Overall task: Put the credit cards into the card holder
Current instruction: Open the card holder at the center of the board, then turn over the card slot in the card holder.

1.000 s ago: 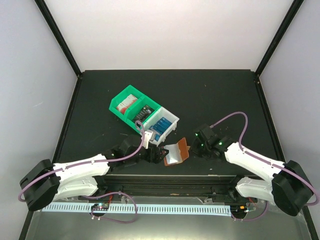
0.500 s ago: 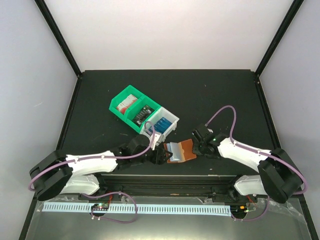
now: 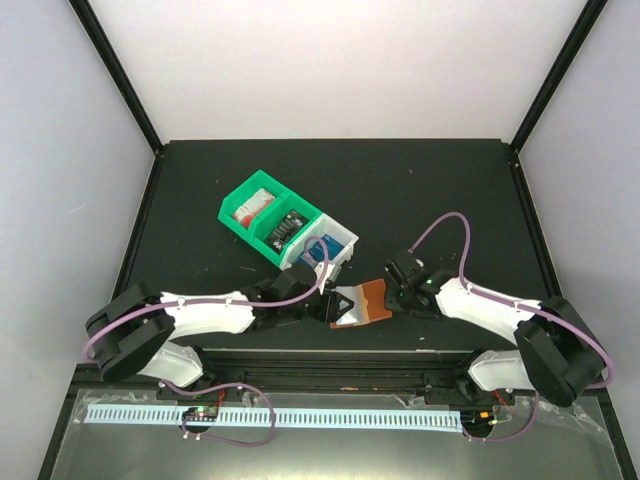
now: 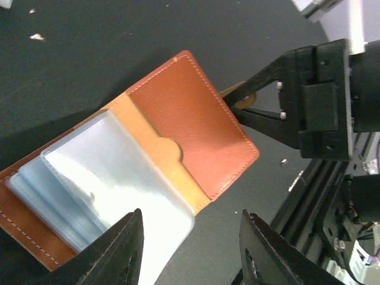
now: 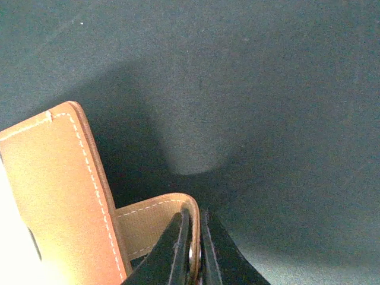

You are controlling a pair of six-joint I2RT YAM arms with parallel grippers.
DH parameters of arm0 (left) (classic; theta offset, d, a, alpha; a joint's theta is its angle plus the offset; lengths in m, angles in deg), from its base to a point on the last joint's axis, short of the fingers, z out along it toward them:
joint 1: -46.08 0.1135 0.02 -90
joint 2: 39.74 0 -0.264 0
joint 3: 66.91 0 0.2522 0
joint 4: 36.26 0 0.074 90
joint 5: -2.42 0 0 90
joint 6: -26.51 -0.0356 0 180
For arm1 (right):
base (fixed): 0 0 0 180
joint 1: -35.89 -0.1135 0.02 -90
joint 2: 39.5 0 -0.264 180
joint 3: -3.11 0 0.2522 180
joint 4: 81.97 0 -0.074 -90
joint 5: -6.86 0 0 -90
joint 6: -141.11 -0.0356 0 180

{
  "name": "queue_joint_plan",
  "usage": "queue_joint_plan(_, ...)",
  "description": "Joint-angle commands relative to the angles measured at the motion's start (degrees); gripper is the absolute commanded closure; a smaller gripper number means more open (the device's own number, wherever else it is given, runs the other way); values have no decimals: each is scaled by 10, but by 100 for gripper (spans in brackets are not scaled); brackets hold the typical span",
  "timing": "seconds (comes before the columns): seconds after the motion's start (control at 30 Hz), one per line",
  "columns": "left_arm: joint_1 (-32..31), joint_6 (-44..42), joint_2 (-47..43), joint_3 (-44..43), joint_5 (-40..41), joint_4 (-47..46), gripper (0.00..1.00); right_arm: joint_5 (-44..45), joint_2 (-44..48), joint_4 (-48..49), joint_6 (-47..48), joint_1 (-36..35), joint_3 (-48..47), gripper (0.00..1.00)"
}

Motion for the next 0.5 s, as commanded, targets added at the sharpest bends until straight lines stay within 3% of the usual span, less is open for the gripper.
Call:
queue_joint_plan(0.0,-4,21,23,-37,34,32,53,3,-6,15,5,4,6,90)
queue_joint_plan(0.47,-4,30,76,-65,49,63,34,-4,-13,27,12,4,8,91)
